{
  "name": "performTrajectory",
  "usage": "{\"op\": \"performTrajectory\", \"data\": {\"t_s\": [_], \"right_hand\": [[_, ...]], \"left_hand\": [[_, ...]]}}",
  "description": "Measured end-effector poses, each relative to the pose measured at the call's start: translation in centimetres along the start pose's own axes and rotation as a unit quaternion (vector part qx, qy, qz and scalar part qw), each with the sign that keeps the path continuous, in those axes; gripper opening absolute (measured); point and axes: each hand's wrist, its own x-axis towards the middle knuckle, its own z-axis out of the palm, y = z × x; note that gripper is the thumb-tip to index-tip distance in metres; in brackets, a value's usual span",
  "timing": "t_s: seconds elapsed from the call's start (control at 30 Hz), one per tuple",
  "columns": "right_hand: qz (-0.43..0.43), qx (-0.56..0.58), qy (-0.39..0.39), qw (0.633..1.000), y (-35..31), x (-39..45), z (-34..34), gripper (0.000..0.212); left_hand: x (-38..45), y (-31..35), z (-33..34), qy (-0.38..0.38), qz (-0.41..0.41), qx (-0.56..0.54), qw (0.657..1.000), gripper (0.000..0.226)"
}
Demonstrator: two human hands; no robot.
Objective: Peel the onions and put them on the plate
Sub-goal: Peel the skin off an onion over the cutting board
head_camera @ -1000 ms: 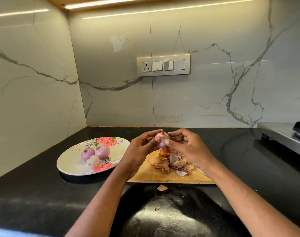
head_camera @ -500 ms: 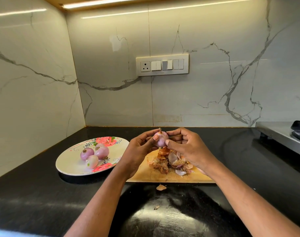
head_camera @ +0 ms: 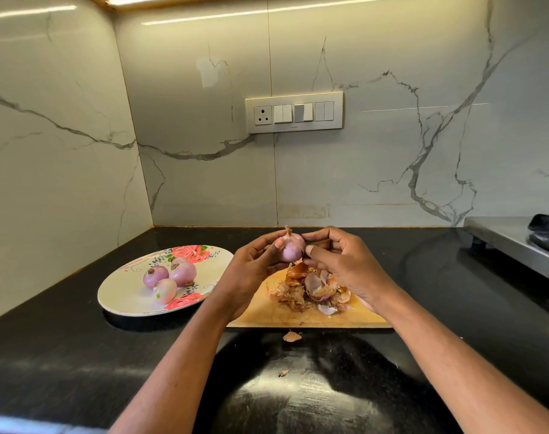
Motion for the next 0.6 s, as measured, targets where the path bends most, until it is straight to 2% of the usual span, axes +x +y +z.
{"op": "performTrajectory", "data": {"t_s": [0.13,0.4,0.6], "right_hand": [[-0.008,-0.023,0.001,1.0,0.13,-0.1,0.02,0.024],[0.0,0.005,0.008,1.0,0.05,0.03,0.16,0.015],[-0.008,-0.015,0.017,1.0,0.24,-0.05,0.24,0.018]], "left_hand": [[-0.14,0.02,0.11,-0.009,0.003,0.012,1.0,0.049],[-0.17,0.18,0.2,-0.005,0.006,-0.004,1.0,0.046],[-0.18,0.2,0.31,-0.007,0.014,-0.007,1.0,0.045]]}}
